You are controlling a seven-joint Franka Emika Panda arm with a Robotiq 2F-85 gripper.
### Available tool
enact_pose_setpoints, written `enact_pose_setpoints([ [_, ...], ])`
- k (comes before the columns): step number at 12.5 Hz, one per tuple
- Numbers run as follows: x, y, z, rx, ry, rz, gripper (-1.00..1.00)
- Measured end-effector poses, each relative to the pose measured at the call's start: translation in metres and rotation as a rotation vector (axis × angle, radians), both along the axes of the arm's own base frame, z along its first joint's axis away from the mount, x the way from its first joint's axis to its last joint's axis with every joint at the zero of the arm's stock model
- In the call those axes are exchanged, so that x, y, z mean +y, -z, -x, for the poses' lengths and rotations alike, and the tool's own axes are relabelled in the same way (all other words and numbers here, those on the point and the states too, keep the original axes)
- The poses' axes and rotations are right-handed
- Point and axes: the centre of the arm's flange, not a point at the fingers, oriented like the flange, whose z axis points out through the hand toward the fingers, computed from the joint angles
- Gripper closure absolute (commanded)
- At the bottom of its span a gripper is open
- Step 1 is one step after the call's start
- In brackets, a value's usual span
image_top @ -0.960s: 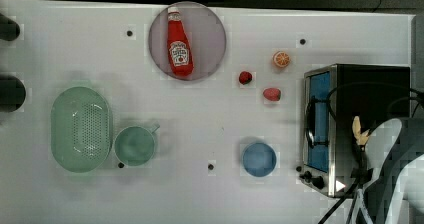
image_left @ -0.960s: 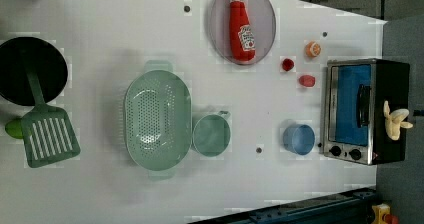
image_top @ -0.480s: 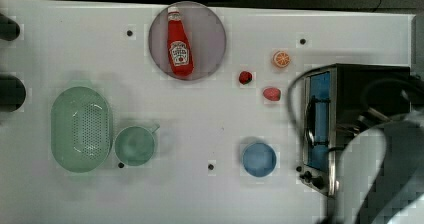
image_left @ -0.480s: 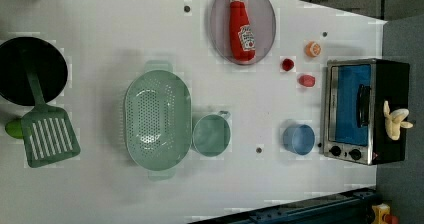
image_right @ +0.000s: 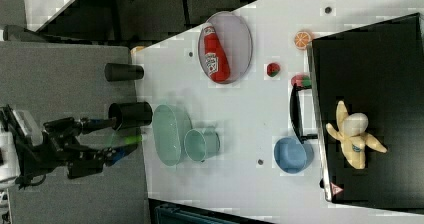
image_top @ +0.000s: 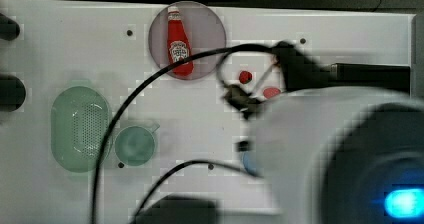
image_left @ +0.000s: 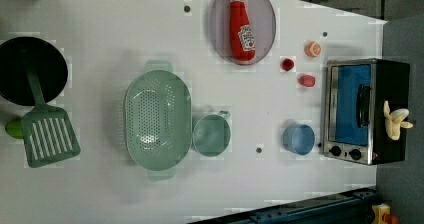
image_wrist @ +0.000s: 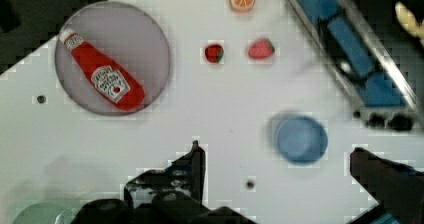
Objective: Pick banana from table and place on oven.
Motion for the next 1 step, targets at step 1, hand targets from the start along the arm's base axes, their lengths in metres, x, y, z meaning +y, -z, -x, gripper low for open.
enact_pose_setpoints([
  [1,0.0172,0.001,0.0062,0.019,0.057,-0.018,-1.0],
])
